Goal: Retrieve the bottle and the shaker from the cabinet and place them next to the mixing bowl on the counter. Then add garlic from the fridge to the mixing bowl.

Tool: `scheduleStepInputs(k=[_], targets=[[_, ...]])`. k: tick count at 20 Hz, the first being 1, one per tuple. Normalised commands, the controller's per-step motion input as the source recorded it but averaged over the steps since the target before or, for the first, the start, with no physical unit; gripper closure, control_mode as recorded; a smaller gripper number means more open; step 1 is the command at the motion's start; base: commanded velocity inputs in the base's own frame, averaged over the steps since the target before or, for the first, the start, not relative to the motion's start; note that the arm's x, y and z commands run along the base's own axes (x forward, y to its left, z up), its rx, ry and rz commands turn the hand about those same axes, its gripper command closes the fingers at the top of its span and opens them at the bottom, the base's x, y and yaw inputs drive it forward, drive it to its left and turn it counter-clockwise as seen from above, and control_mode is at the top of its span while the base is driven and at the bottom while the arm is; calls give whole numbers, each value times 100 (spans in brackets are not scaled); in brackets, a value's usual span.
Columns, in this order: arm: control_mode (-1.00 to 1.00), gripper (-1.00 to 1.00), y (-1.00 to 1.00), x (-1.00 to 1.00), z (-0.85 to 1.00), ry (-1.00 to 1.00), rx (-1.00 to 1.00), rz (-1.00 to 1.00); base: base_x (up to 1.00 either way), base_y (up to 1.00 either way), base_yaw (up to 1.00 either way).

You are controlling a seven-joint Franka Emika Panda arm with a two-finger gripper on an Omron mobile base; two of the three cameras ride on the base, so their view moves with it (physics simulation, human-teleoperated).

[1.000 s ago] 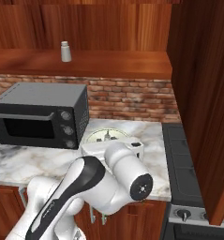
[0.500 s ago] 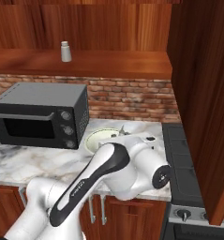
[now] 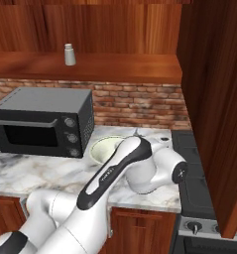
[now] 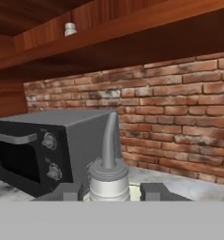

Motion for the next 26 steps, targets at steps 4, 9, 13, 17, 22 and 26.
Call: scheduleStepInputs(k=[4,9,13,17,22,26], targets=[[-100,100,-6,39,-21,-5,-2,4,0,0,0],[-100,100,-18,28,-23,-11,-4,6,0,0,0],[-100,100,-17,29,-26,-8,-4,6,0,0,0],[-100,100,-16,33,-15,0,-2,4,0,0,0],[-100,100,-3,31,-19,1,-1,2,0,0,0],[-100,100,0,31,-32,0,0,1,0,0,0]])
